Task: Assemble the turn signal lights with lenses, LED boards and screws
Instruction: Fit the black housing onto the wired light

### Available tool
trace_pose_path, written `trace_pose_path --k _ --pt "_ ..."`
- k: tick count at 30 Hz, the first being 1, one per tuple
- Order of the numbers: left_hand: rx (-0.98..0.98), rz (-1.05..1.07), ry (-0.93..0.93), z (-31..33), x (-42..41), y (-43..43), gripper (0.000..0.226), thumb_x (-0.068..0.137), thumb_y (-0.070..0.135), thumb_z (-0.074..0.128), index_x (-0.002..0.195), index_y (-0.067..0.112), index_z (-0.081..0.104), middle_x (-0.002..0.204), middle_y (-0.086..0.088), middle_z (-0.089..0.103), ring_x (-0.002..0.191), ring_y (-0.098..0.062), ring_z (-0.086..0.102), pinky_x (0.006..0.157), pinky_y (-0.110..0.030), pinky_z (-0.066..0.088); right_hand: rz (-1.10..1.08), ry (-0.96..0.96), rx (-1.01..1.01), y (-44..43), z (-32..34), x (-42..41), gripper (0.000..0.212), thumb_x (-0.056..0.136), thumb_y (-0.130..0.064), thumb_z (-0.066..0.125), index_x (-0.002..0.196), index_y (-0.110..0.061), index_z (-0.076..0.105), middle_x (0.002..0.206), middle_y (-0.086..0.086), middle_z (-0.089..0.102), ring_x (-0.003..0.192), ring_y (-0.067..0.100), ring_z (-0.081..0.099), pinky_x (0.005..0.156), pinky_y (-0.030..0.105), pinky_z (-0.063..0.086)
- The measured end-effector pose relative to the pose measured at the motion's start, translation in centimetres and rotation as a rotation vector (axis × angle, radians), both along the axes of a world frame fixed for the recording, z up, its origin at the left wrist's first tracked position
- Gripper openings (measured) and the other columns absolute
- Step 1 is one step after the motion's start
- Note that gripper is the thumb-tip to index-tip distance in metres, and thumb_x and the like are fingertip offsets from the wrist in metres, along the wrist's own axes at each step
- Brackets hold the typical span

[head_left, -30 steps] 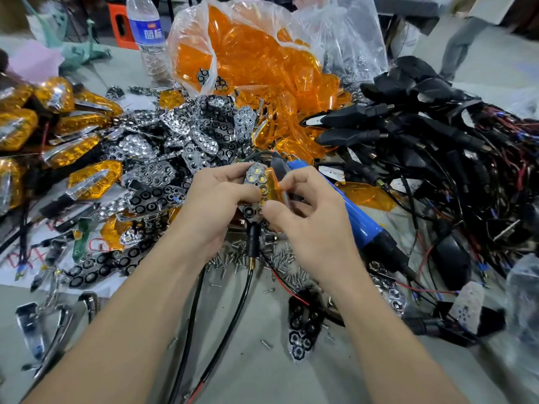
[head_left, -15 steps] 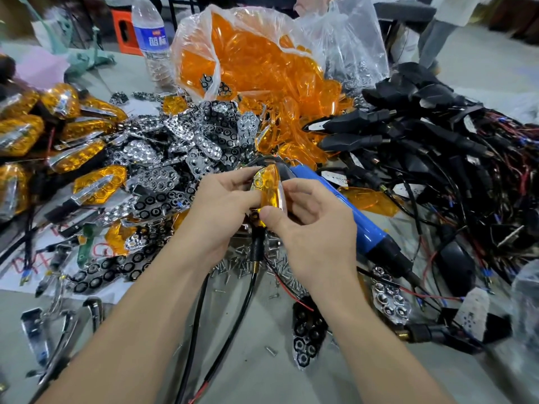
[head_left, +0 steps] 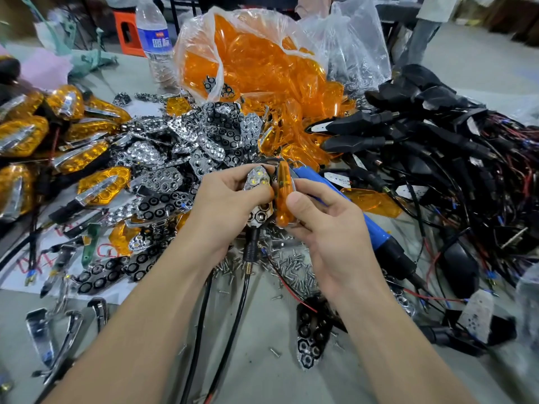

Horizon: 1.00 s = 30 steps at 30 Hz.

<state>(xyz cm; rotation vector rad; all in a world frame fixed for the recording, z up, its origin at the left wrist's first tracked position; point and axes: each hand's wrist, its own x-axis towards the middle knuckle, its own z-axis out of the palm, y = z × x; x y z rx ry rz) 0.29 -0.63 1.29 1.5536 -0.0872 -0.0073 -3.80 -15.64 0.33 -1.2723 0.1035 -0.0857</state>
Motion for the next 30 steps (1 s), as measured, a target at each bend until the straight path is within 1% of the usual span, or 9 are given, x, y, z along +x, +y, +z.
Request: trace_pose_path --k 3,6,10,12,15,20,24,27,30 --pt "-0.045 -0.033 0.015 0.1 -0.1 0.1 0.033 0.087 -0.01 0.069 0.106 0.013 0.081 0.101 -0.015 0.079 0.085 -0.019 0.071 0.09 -0.046 0.061 0.015 -0.004 -0.02 -0.1 0.2 -0.1 0.031 0.077 -0.021 0.079 0.107 -0.014 0.077 0.1 0.007 0.08 0.09 0.019 0.074 0.089 0.046 0.058" --pt "-0.057 -0.084 0.012 0.0 -0.1 0.2 0.033 0.086 -0.009 0.072 0.107 0.014 0.082 0.1 -0.014 0.08 0.087 -0.02 0.072 0.082 -0.035 0.063 0.009 -0.06 -0.024 -0.3 0.4 -0.2 0.026 0.075 -0.017 0.08 0.101 -0.014 0.078 0.096 0.008 0.08 0.087 0.02 0.075 0.084 0.037 0.059" --pt "-0.082 -0.081 0.019 0.0 0.0 0.2 0.03 0.075 0.001 0.085 0.1 0.018 0.084 0.095 -0.01 0.081 0.082 -0.016 0.074 0.073 -0.02 0.057 -0.009 -0.178 -0.128 -0.1 0.3 -0.7 0.023 0.077 -0.01 0.082 0.098 -0.018 0.079 0.094 0.003 0.081 0.088 0.018 0.077 0.078 0.026 0.059" --pt "-0.11 -0.066 0.03 0.0 -0.1 0.3 0.029 0.069 0.006 0.086 0.096 0.019 0.085 0.093 -0.011 0.081 0.079 -0.016 0.074 0.07 -0.02 0.057 -0.033 -0.212 -0.166 0.3 0.3 -0.9 0.026 0.076 -0.01 0.083 0.1 -0.018 0.078 0.094 0.001 0.081 0.089 0.018 0.078 0.079 0.027 0.06" --pt "-0.16 -0.071 0.064 0.1 -0.1 0.3 0.028 0.075 -0.004 0.082 0.095 0.015 0.085 0.093 -0.014 0.08 0.075 -0.018 0.073 0.068 -0.022 0.058 -0.082 -0.239 -0.205 0.8 0.3 -1.0 0.029 0.073 -0.016 0.086 0.099 -0.024 0.078 0.094 -0.003 0.081 0.091 0.016 0.078 0.083 0.031 0.062" --pt "-0.18 -0.055 0.159 0.1 -0.1 0.0 0.03 0.076 -0.005 0.078 0.1 0.012 0.083 0.094 -0.013 0.079 0.079 -0.019 0.07 0.068 -0.025 0.06 -0.14 -0.26 -0.276 1.6 0.1 -1.4 0.031 0.073 -0.018 0.086 0.1 -0.028 0.077 0.095 -0.01 0.081 0.093 0.011 0.077 0.088 0.032 0.062" --pt "-0.185 -0.03 0.231 0.0 0.1 0.0 0.028 0.083 -0.007 0.07 0.102 0.012 0.081 0.086 -0.01 0.077 0.072 -0.02 0.067 0.069 -0.031 0.056 -0.173 -0.28 -0.34 2.0 0.1 -1.7 0.032 0.072 -0.024 0.088 0.101 -0.03 0.078 0.096 -0.016 0.08 0.095 0.005 0.076 0.087 0.024 0.06" --pt "-0.164 -0.041 0.253 0.1 0.0 -0.1 0.024 0.085 -0.004 0.071 0.096 0.016 0.081 0.081 -0.006 0.076 0.068 -0.017 0.067 0.062 -0.025 0.054 -0.195 -0.27 -0.385 2.3 -0.2 -1.7 0.034 0.07 -0.024 0.091 0.102 -0.028 0.079 0.095 -0.019 0.079 0.095 0.001 0.075 0.088 0.019 0.057" --pt "-0.145 -0.088 0.291 0.1 0.0 -0.2 0.02 0.09 0.005 0.07 0.099 0.018 0.082 0.09 -0.008 0.079 0.077 -0.018 0.069 0.066 -0.025 0.057 -0.219 -0.276 -0.415 2.3 -0.3 -1.7 0.032 0.071 -0.022 0.092 0.099 -0.031 0.079 0.093 -0.023 0.078 0.093 -0.003 0.074 0.084 0.01 0.053"
